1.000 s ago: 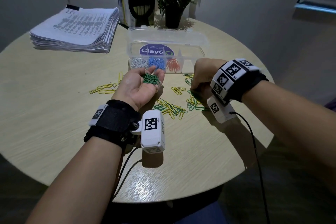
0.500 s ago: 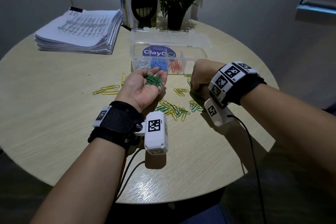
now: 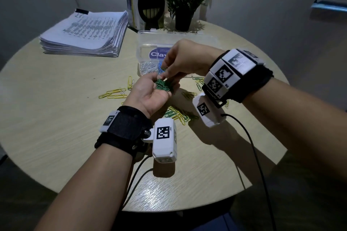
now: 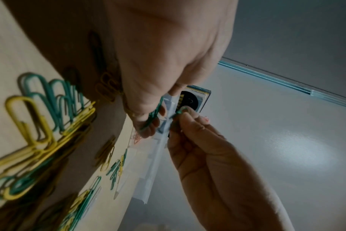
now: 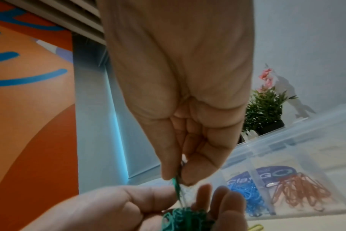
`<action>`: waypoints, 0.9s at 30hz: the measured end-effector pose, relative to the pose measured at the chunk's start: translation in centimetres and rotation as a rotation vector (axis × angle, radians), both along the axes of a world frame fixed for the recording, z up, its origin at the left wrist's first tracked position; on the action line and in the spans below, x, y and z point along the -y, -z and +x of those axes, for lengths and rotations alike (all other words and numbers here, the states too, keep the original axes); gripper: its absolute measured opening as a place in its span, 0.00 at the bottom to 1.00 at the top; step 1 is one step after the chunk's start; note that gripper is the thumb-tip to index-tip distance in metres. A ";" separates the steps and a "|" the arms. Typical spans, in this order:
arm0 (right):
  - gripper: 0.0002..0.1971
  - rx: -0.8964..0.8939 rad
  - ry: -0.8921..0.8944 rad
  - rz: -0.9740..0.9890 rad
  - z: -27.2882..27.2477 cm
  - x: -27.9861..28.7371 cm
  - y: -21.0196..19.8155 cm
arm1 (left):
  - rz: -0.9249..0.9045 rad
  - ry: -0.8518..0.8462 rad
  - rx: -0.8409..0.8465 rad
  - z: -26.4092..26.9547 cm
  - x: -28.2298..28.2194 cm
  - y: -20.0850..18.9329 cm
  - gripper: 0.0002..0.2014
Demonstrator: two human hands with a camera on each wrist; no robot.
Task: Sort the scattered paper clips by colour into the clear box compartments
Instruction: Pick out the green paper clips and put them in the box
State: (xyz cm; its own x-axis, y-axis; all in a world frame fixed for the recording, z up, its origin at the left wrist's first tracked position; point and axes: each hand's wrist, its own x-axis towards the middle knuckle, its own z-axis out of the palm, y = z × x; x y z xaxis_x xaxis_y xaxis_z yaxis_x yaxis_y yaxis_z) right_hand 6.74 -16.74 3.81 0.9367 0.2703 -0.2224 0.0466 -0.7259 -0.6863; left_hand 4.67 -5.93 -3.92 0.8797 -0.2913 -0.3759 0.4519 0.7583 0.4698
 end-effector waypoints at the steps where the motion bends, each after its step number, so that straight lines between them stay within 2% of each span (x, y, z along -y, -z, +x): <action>1: 0.10 0.006 -0.008 -0.004 0.1 -0.2 0.1 | 0.007 -0.001 0.002 0.1 0.0 0.0 0.15; 4: 0.08 0.036 0.007 -0.002 0.3 -0.1 0.1 | -0.021 -0.010 -0.019 0.1 0.0 0.0 0.16; 8: 0.04 0.094 0.141 0.013 0.6 1.7 -0.3 | -0.077 -0.032 -0.066 0.1 0.0 0.1 0.16; 12: 0.06 0.362 0.276 -0.251 1.2 4.8 -0.5 | -0.116 -0.038 -0.072 0.0 0.1 0.0 0.15; 15: 0.14 0.511 0.373 -0.474 1.9 7.3 0.2 | -0.097 -0.021 -0.038 0.1 0.1 -0.1 0.08; 17: 0.18 0.418 0.405 -0.632 2.5 8.8 1.1 | -0.073 -0.006 -0.027 0.2 0.2 -0.3 0.03; 19: 0.17 0.327 0.379 -0.728 2.9 10.0 1.8 | -0.055 -0.028 -0.035 0.3 0.4 -0.9 0.04; 23: 0.10 0.321 0.272 -0.670 2.7 11.0 2.6 | 0.012 -0.010 0.009 0.7 1.7 -3.6 0.07; 27: 0.08 0.359 0.292 -0.611 2.2 11.5 3.1 | 0.102 0.023 0.064 2.5 3.9 -6.0 0.09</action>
